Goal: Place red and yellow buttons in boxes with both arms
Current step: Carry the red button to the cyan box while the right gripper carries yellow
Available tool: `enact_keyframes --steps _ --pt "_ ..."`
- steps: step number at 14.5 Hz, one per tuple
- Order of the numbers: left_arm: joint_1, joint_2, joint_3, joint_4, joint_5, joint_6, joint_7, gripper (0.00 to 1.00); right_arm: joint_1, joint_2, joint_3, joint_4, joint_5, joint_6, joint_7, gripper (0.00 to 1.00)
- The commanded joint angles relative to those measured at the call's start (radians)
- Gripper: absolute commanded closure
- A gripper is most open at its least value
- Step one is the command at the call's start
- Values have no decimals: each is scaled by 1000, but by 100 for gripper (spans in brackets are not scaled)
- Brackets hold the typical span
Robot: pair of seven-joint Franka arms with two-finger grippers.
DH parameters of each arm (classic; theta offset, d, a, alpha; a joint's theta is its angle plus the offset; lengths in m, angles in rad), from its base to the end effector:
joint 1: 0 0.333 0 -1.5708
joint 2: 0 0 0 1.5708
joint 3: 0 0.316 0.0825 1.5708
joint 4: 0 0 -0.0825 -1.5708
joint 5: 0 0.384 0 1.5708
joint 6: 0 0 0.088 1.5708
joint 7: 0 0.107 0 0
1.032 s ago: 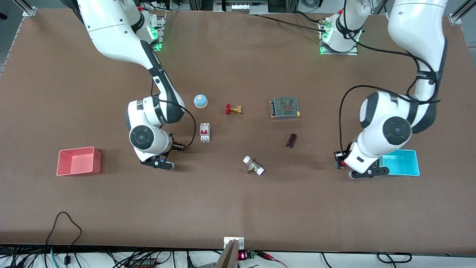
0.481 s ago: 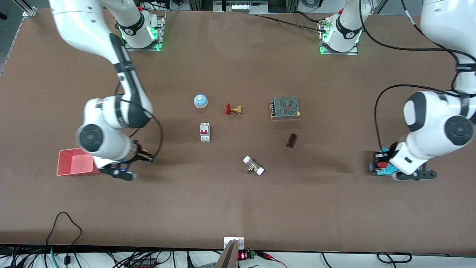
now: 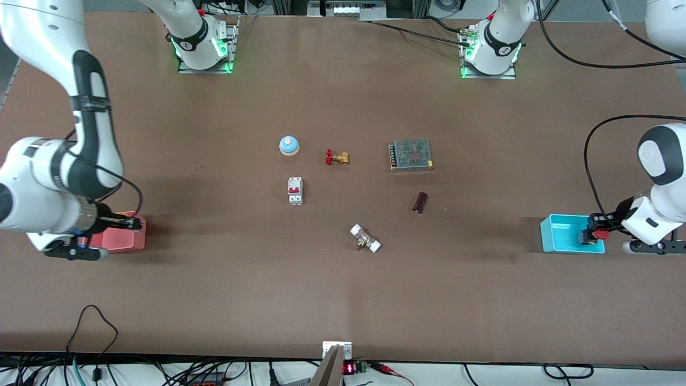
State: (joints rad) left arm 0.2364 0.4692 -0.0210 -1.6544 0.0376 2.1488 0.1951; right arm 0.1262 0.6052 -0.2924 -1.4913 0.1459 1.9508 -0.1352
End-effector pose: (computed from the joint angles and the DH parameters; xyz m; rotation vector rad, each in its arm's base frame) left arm 0.6609 0.1479 0.3415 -3.1144 -0.0040 -0.0316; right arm 0.6896 -0.0731 0.3191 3.1173 -0.0842 -0.1917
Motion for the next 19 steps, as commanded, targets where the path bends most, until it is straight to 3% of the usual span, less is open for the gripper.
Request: enact_keyframes --steps 1,8,14,16,19 --pt "12 20 -13 5 5 -7 29 79 -49 28 9 38 -2 -12 -119 71" --pt "15 86 -11 5 7 25 27 79 -83 130 7 72 -97 72 -188 71" --pt "15 134 -11 4 8 75 24 75 -102 180 7 72 -95 105 -185 71" --pt "14 143 -11 5 8 79 24 68 -103 189 7 72 -91 116 -185 71" --pt "12 143 -11 5 8 79 24 44 -105 189 9 72 -86 117 -185 71"
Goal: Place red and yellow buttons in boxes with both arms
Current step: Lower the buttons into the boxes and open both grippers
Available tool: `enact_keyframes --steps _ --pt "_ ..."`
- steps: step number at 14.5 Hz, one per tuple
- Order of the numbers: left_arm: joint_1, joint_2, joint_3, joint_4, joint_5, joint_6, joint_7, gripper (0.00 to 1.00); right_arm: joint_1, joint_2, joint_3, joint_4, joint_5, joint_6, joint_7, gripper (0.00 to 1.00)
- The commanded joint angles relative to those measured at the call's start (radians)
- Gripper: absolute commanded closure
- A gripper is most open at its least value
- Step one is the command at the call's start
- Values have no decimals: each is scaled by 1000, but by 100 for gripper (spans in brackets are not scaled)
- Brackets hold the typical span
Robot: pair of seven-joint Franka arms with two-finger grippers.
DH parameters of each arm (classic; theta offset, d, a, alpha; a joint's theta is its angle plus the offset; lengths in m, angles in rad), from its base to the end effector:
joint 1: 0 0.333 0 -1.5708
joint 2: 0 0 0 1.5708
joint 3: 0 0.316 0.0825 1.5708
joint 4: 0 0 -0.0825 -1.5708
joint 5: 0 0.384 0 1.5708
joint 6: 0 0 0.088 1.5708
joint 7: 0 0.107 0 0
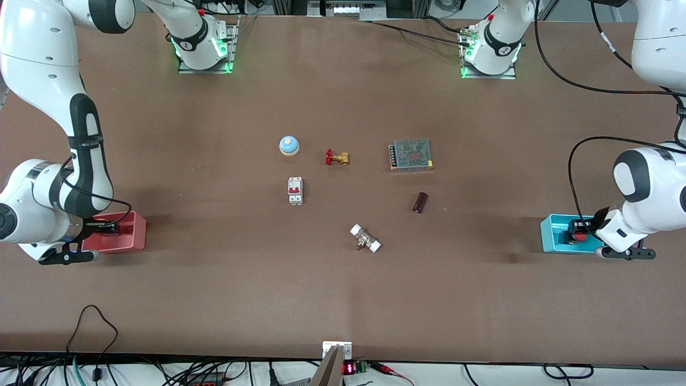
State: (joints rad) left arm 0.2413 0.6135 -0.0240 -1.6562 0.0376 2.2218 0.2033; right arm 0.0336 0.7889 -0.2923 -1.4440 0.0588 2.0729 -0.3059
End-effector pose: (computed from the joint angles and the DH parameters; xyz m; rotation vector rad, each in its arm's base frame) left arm 0.6626 0.1494 0.2490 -3.1354 0.0086 0.0781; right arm 0.6941 -0.1430 0.2236 3.0089 0.1272 -0.2534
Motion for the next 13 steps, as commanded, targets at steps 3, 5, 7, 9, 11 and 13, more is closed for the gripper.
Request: enact_keyframes --steps 3,5,7,9,11,13 --pt "4 -8 -8 9 8 7 13 32 -12 6 12 27 3 -4 -24 71" --pt "3 -26 -8 9 8 4 13 29 -11 4 13 27 6 -4 -35 71" --pt "-2 -43 -17 9 8 -5 4 28 -12 6 13 27 42 -4 -47 71" --pt "-10 -67 -20 9 8 -8 -24 27 -12 10 13 27 58 -4 -73 71" --pt "-34 -96 -22 7 8 -28 -62 23 -12 15 13 27 56 -4 -76 71" --pt "-62 -124 -24 7 8 -51 -116 19 -14 23 13 27 58 4 -76 71"
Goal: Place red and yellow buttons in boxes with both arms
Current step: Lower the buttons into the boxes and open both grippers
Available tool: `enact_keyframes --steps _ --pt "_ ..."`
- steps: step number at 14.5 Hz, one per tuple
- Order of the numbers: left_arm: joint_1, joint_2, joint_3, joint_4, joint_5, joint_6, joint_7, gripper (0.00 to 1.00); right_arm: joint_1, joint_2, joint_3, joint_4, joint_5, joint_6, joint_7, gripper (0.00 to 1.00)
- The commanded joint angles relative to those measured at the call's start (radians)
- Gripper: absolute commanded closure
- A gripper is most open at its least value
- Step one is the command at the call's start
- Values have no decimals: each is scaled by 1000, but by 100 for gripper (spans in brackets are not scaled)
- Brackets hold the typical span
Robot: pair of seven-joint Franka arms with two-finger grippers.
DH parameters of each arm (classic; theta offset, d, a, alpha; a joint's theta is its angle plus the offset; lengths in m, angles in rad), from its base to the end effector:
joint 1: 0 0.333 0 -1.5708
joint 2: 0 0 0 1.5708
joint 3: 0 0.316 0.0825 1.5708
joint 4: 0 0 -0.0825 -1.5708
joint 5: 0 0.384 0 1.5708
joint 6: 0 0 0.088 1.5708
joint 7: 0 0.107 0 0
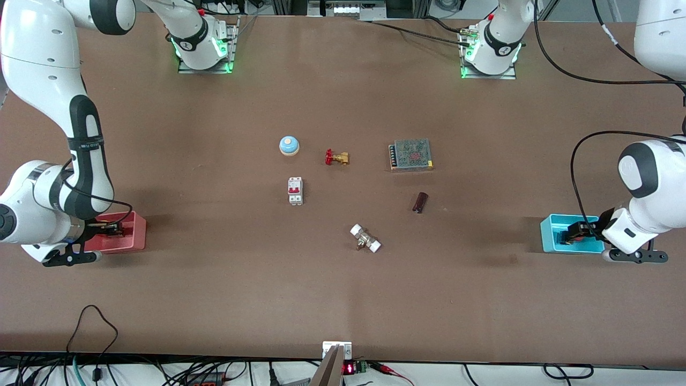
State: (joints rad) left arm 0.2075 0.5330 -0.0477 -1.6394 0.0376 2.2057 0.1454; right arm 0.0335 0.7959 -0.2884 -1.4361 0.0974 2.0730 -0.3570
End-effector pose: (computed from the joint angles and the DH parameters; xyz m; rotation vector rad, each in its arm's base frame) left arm 0.6768 0.1144 0.3103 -3.1295 0.0006 -0.0511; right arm 0.6964 -0.1387 0.2213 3.0430 0.1815 -0.2431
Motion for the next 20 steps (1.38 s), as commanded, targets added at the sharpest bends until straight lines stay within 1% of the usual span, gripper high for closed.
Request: enact_keyframes --steps 1,2,4,6,7,9,10,11,14,15,18,20 --pt "-43 -62 0 -10 8 -43 -81 15 -14 19 9 19 24 21 -19 71" --pt "-55 -76 0 -10 8 -69 -96 13 -14 20 9 19 28 25 -20 71" --pt "-85 -116 -1 -10 8 -124 -116 2 -14 25 9 19 31 29 -25 71" --pt "-123 -158 -1 -10 8 -188 -150 0 -18 32 9 19 33 33 -26 69" --pt "-129 -183 -3 -10 10 -220 -158 0 -18 34 9 19 33 33 -25 65" --pt "-157 -224 -3 -11 8 -270 -159 0 -18 37 9 19 38 33 -13 41" --pt "-167 -247 -3 -13 10 -283 -164 0 -18 37 9 19 59 38 -11 18" --pt "-186 -266 -3 -14 10 -294 -184 0 -18 34 9 19 88 38 -16 0" --pt "-214 -324 -3 -17 10 -332 -213 0 -15 0 6 34 105 7 -17 0" --pt "-214 -346 -3 -17 10 -352 -210 0 -12 -18 6 43 104 -28 -14 0" --pt "-212 -407 -9 -10 8 -408 -196 0 -15 -44 -6 144 104 -207 -8 0" --pt "-212 -441 -9 -7 8 -446 -195 0 -14 -69 -6 196 100 -290 -5 0"
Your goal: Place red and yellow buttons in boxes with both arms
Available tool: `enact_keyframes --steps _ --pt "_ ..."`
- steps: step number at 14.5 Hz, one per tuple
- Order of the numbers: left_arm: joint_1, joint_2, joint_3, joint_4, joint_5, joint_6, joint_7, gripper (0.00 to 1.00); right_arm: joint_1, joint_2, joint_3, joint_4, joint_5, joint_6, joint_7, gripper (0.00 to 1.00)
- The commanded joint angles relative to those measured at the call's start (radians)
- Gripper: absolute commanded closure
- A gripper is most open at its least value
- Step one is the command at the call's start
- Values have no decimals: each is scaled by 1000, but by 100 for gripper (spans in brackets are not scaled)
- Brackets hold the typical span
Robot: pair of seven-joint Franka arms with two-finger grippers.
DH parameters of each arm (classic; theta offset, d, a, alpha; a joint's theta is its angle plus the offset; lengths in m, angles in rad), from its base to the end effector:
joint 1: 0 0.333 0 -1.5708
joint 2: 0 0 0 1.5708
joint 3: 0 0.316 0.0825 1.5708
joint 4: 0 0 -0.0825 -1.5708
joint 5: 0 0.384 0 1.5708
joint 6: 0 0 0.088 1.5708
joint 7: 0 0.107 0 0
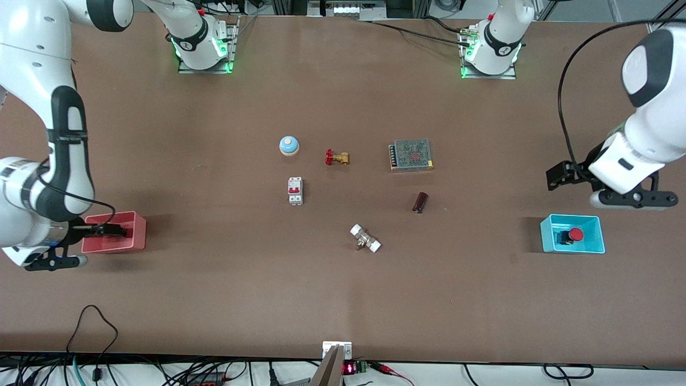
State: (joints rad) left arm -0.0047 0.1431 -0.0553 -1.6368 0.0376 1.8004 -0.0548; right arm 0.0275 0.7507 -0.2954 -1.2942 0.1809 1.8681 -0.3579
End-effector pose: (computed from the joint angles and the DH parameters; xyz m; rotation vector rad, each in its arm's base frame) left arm 0.6088 -0.0315 0.5300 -3.1137 0.0198 -0.0348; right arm 0.7126 -0.1306 0.3000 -3.1200 -0.1328 0.2341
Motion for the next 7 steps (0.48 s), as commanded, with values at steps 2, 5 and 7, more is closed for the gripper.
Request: enact_keyframes --steps 2,5,7 --pt "2 -80 -2 -9 8 -64 7 0 -3 -91 7 56 20 -125 13 0" --pt "5 -132 -2 -9 7 -110 9 0 47 -183 13 53 11 -248 155 0" --pt "8 -158 -2 -9 2 -128 33 0 92 -231 12 53 5 -296 230 0"
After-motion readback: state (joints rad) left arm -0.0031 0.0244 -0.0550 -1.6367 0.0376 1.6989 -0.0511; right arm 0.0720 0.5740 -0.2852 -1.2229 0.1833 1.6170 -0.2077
